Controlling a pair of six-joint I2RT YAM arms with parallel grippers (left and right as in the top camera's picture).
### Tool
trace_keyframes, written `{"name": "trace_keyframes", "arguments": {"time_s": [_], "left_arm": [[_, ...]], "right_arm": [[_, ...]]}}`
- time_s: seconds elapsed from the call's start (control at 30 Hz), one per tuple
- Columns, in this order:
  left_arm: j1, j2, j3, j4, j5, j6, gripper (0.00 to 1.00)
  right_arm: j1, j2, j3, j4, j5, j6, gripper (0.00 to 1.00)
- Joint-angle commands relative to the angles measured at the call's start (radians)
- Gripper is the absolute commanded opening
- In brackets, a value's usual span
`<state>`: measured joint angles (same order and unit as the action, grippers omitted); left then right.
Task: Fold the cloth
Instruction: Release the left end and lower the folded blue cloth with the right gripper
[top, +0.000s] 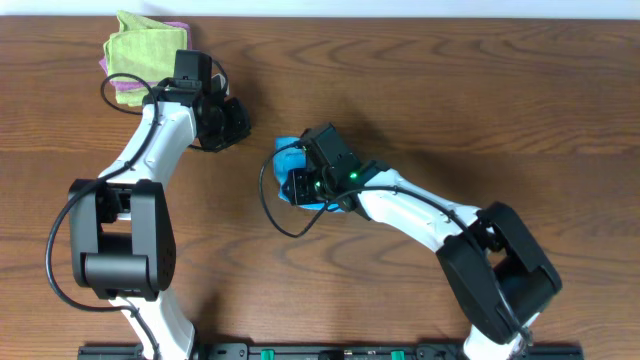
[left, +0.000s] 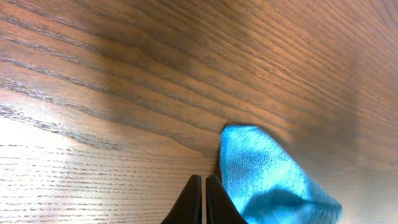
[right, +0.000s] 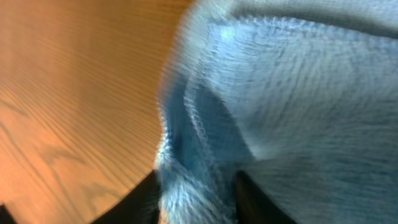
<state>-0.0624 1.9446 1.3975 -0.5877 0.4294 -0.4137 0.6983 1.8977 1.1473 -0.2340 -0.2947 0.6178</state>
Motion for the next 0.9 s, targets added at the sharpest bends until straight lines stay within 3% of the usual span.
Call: {"name": "trace_keyframes", "arguments": {"time_s": [0.0, 0.07, 0.27, 0.43, 0.57, 0.73, 0.87], "left_arm": [[0.005, -0.030, 0.025, -0.006, -0.023, 0.026, 0.06], [0.005, -0.030, 0.025, -0.005, -0.026, 0.026, 0.06], [0.005, -0.030, 0.025, -0.007, -0.039, 0.026, 0.06], [0.010, -0.036, 0.026, -0.019, -0.037, 0.025, 0.06], [0.011, -0.060, 0.026, -0.046, -0.035, 0.023, 0.17], [0.011, -0.113, 0.026, -0.129, -0.007, -0.013, 0.18], [0.010, -0.160, 0.026, -0.177, 0.055, -0.069, 0.17]], "right_arm": [[0.006, 0.000, 0.030, 0.022, -0.061, -0.014, 0.57], [0.004, 0.000, 0.048, 0.021, -0.094, -0.027, 0.67], [-0.004, -0.003, 0.110, -0.004, -0.124, -0.055, 0.73], [-0.069, -0.042, 0.185, -0.162, -0.068, -0.144, 0.99], [-0.146, -0.112, 0.205, -0.345, -0.003, -0.254, 0.99], [-0.251, -0.248, 0.203, -0.595, 0.064, -0.381, 0.99], [-0.319, -0.413, 0.150, -0.698, 0.138, -0.418, 0.96]]}}
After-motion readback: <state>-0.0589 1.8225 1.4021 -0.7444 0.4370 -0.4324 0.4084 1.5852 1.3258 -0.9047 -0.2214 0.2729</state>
